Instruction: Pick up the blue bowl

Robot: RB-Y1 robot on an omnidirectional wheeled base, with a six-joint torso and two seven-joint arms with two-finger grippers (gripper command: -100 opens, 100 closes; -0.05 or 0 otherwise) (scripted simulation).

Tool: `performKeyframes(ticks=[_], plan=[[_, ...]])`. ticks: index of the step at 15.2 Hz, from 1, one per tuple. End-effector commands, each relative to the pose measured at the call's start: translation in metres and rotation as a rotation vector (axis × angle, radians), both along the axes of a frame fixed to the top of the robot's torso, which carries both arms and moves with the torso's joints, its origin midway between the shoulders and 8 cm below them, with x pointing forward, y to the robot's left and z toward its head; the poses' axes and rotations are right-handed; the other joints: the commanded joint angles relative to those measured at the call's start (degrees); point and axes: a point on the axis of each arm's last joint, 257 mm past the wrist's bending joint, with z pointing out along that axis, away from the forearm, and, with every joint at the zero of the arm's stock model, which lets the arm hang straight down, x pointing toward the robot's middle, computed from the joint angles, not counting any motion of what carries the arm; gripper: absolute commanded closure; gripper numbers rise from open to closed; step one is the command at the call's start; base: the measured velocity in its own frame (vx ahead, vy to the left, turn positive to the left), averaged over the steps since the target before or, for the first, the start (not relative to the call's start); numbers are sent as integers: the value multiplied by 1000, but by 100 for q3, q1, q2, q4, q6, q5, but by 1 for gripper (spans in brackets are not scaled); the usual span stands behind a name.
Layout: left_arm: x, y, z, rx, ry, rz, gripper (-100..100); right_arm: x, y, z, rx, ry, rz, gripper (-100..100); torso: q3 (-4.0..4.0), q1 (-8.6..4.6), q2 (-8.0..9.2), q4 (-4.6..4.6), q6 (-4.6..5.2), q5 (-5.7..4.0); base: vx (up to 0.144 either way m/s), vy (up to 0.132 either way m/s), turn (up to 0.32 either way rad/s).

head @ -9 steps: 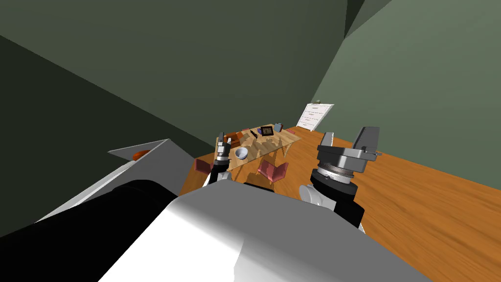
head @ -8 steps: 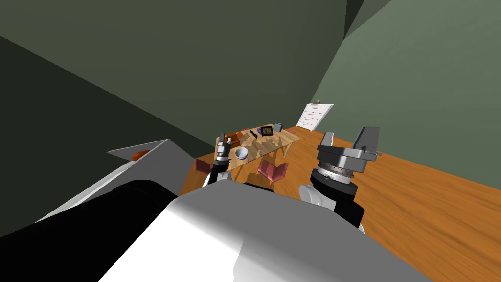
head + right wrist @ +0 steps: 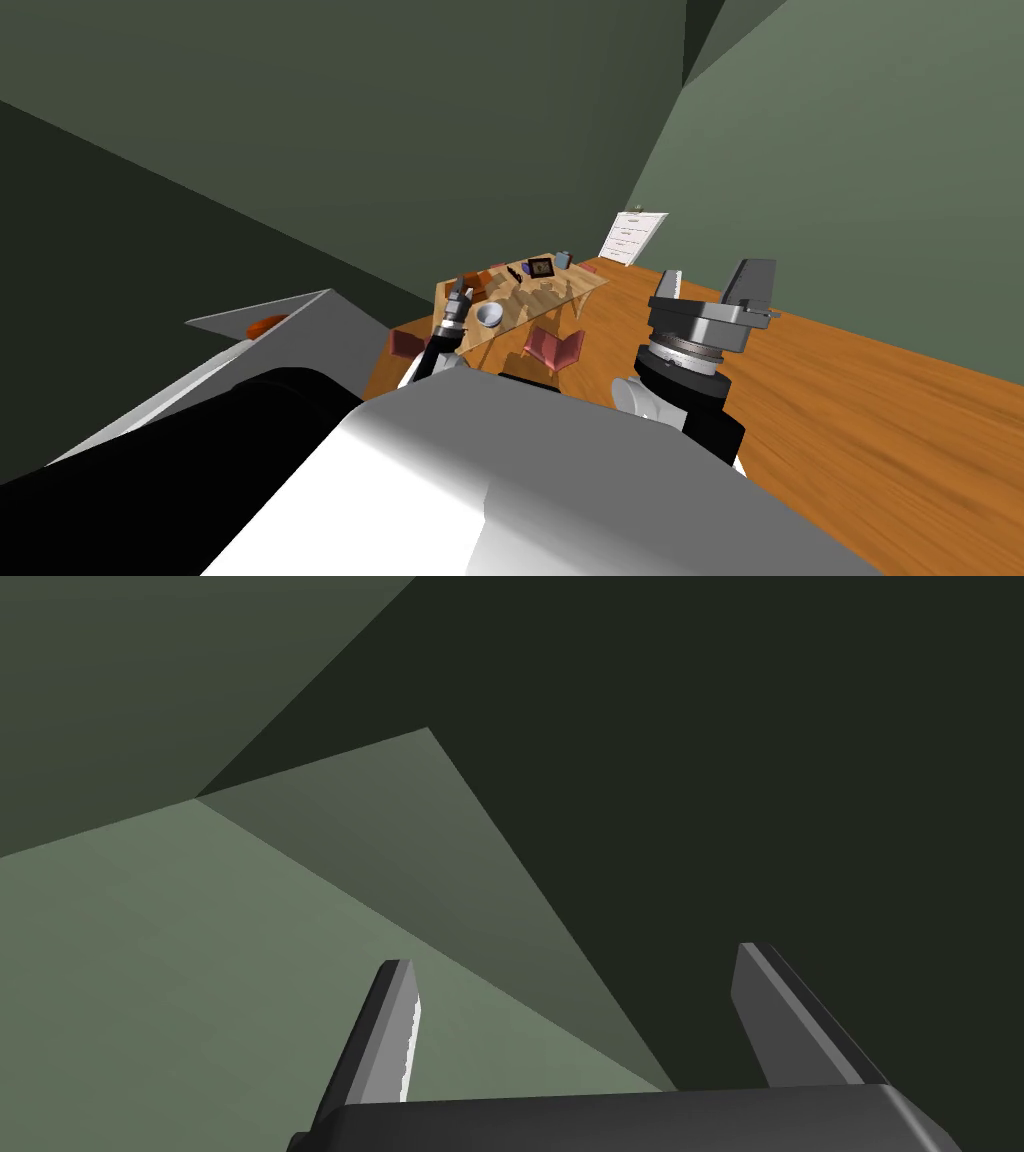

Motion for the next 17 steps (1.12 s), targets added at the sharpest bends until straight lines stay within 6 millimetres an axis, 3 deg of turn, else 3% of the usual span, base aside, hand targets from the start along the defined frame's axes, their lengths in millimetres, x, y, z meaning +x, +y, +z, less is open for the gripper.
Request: performKeyframes(ticks=[1, 8, 16, 17], plan=[[5, 4, -11, 4, 41, 0, -100, 0, 0, 0, 0, 0, 0, 0, 0, 0, 0, 0, 0, 0, 18, 0, -63], [13, 27, -56, 5, 222, 13, -100, 0, 0, 0, 0, 0, 0, 0, 0, -1, 0, 0, 0, 0, 17, -2, -98], [15, 44, -91, -9, 359, 34, -100, 0, 0, 0, 0, 0, 0, 0, 1, -1, 2, 0, 0, 0, 13, 1, -71], [14, 52, -103, -16, 405, 43, -100, 0, 0, 0, 0, 0, 0, 0, 1, -1, 2, 1, -1, 0, 14, 1, -91]])
